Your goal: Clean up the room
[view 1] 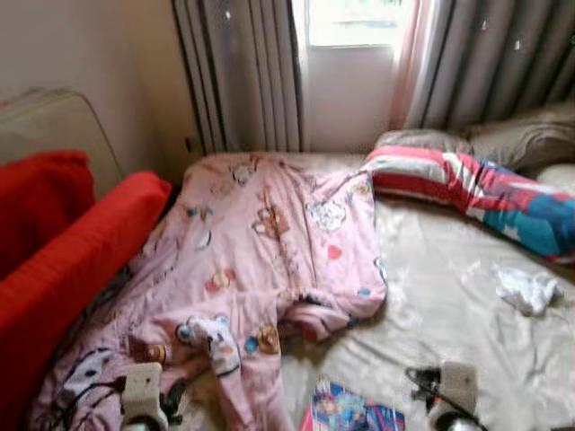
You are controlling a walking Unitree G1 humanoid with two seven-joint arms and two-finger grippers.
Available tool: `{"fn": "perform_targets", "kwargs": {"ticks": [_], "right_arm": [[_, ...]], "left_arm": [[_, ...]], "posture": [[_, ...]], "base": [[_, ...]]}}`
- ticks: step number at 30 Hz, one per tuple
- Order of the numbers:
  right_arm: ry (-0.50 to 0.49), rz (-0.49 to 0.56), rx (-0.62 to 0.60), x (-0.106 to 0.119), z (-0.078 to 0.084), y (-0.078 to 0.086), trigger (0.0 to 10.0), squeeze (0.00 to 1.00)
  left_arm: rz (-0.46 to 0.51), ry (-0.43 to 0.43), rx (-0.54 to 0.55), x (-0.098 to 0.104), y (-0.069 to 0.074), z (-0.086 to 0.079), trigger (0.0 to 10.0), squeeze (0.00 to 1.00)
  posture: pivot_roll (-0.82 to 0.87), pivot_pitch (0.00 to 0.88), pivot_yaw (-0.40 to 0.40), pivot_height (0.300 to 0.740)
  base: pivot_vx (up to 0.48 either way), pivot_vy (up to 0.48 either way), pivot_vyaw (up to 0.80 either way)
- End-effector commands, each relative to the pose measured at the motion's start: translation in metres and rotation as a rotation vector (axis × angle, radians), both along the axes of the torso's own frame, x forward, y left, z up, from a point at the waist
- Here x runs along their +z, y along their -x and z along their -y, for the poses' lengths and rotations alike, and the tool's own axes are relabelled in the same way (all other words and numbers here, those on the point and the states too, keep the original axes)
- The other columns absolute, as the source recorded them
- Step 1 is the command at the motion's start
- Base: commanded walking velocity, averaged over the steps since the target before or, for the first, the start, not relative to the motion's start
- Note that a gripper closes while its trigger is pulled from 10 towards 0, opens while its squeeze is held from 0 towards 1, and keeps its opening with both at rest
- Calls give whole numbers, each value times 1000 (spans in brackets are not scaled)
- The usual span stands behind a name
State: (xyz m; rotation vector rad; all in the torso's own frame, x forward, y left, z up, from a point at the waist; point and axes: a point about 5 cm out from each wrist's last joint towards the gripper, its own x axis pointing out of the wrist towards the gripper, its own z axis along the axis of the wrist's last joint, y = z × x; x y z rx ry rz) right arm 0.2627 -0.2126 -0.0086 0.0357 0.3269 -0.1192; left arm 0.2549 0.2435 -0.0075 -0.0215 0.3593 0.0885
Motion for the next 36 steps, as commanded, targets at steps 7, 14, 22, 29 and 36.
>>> {"fn": "perform_targets", "kwargs": {"ticks": [7,14,22,29,36], "right_arm": [[20,117,96,7,-12,7,10000,0],[34,223,102,21,-14,6,10000,0],[16,219,61,21,-16,6,10000,0],[20,195,42,18,-12,12,10000,0],[0,202,41,19,-13,12,10000,0]], "left_arm": [[190,-11,-38,19,3,10,10000,0],[286,-15,-54,33,8,14,10000,0],[278,-10,-38,36,3,10,10000,0],[265,-4,-38,35,8,10,10000,0],[254,-2,-44,34,9,11,10000,0]], "posture": [[-61,3,15,740],[-61,0,16,740],[-66,0,14,740],[-68,0,12,740],[-73,0,9,740]], "base": [[0,0,0],[0,0,0],[0,0,0],[0,0,0],[0,0,0]]}}
